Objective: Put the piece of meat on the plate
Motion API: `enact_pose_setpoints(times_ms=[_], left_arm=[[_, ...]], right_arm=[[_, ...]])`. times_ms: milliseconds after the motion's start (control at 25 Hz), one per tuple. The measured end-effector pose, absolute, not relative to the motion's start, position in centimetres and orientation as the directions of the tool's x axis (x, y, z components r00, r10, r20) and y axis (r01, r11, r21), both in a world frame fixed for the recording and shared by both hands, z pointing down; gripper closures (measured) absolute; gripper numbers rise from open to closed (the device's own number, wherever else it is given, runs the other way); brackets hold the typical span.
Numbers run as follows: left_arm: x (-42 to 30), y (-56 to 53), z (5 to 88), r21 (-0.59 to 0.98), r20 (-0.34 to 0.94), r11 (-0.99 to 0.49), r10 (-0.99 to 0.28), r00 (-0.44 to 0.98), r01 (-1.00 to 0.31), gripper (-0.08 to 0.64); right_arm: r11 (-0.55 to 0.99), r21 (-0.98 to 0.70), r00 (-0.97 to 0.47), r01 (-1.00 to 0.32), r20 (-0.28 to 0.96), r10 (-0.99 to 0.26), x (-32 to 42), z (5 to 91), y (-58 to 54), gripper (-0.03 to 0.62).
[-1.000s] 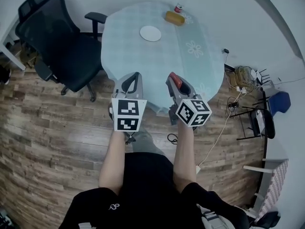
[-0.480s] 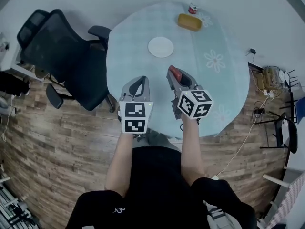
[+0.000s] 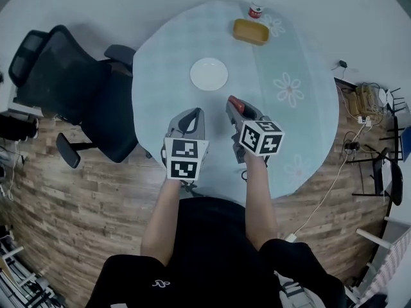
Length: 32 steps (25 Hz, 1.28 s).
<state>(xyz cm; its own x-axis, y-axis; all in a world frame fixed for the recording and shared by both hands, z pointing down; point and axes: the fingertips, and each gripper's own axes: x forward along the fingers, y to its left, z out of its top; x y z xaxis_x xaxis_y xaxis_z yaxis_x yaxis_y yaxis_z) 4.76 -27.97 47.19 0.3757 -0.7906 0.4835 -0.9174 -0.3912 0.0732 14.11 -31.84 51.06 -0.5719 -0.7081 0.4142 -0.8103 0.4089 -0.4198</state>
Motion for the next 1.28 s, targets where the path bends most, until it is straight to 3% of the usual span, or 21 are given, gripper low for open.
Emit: enact_pose_setpoints(times_ms=[720,1120,1200,1280], left_arm=[[0.4,-38.3,57.2,0.227,0.634,-0.261,-0.691,0.346,-0.938,0.56],[0.6,-40.2,59.5,0.279,0.652,-0.271,-0.651,0.388,-0.921,0.56],[0.4,-40.3,59.5,0.276,0.649,-0.274,-0.654,0.389,-0.921,0.56],[0.2,-40.2,59.6,0.278,0.649,-0.269,-0.656,0.386,-0.922,0.56]], right_arm=[[0.548,-0.413,-0.653,-0.727,0.662,-0.368,6.4,62.6,-46.9,0.489],[0.479,-0.522,-0.688,-0.706,0.666,-0.288,4.3,64.6,-49.8,0.486],[0.485,-0.493,-0.663,-0.722,0.694,-0.282,4.6,64.8,-49.9,0.473],[0.499,-0.457,-0.635,-0.737,0.721,-0.278,5.0,65.2,-49.8,0.385]])
